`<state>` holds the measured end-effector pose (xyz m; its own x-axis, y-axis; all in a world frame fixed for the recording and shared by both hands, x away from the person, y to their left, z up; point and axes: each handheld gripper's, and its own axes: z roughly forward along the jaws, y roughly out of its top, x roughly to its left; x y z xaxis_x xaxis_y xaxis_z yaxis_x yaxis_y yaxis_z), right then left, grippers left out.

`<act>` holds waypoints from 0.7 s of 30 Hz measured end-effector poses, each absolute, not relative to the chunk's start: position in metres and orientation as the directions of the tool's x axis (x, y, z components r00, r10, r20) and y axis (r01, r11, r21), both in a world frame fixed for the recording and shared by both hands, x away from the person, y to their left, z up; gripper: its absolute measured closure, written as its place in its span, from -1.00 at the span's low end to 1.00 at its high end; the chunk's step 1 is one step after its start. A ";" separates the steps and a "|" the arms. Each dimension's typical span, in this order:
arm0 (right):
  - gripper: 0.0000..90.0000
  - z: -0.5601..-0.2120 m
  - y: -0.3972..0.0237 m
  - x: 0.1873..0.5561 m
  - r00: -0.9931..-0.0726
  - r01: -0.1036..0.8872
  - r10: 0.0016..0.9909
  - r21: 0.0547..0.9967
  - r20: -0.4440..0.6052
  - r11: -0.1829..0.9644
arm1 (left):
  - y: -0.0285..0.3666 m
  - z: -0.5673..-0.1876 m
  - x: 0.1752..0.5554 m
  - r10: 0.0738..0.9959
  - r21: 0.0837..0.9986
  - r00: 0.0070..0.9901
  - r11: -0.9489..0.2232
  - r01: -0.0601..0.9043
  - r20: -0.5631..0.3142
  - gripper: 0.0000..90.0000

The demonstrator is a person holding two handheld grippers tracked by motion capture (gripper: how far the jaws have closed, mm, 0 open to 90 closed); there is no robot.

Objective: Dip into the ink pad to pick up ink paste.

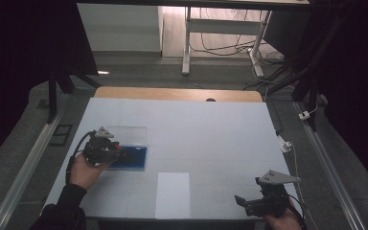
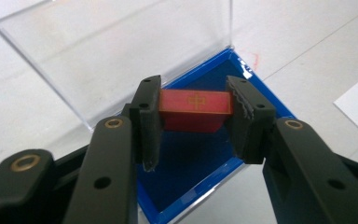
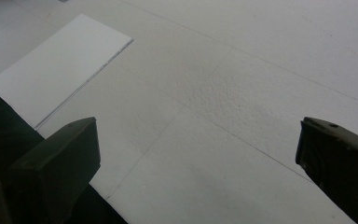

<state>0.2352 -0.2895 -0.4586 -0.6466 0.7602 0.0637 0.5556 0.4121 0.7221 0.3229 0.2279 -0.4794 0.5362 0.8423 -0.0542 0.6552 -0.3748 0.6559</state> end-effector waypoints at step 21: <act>-1.00 -0.459 -0.289 0.235 -0.649 0.552 0.759 0.724 0.060 0.415 | 0.202 -0.462 0.306 0.781 0.695 0.622 -0.423 0.581 -0.045 0.30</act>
